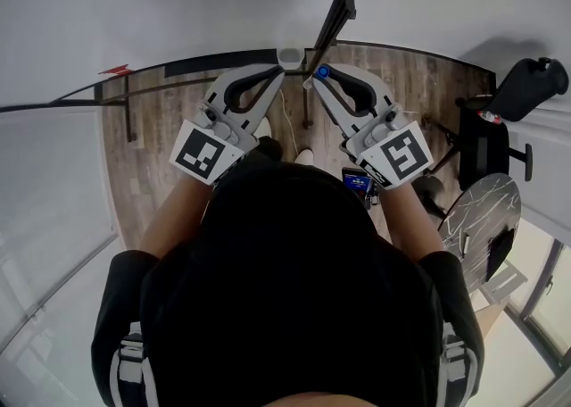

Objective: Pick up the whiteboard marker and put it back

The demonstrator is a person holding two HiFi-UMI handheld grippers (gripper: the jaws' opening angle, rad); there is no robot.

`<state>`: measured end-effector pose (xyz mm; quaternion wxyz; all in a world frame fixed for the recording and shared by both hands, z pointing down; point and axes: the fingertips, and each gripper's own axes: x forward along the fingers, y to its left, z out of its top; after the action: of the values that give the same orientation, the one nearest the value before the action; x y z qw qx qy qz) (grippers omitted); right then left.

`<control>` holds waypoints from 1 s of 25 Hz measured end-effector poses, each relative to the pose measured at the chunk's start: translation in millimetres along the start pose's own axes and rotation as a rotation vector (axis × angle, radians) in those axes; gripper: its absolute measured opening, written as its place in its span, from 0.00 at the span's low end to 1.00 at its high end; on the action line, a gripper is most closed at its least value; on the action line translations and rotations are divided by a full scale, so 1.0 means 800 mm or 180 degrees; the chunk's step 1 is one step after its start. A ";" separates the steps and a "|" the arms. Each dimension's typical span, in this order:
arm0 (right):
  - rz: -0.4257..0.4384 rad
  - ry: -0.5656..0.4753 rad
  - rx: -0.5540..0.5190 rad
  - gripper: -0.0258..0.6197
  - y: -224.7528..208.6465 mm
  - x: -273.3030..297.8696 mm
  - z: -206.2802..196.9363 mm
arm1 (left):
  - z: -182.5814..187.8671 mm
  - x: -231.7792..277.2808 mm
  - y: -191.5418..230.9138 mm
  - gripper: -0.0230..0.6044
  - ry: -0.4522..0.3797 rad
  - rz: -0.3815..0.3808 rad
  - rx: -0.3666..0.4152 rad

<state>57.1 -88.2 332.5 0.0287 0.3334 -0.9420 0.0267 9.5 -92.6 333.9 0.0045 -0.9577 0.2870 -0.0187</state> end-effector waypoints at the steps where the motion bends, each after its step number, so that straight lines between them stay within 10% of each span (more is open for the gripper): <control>1: 0.0000 0.0001 0.0009 0.14 0.001 -0.002 -0.001 | -0.002 -0.001 -0.003 0.04 0.0004 0.0003 -0.0001; 25: 0.0026 0.0029 -0.0005 0.14 0.012 -0.006 -0.005 | -0.011 -0.010 -0.018 0.04 0.0024 -0.0006 -0.0046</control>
<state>54.9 -77.9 335.9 0.0331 0.3294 -0.9432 0.0275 10.6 -76.1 342.7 -0.0034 -0.9580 0.2861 -0.0203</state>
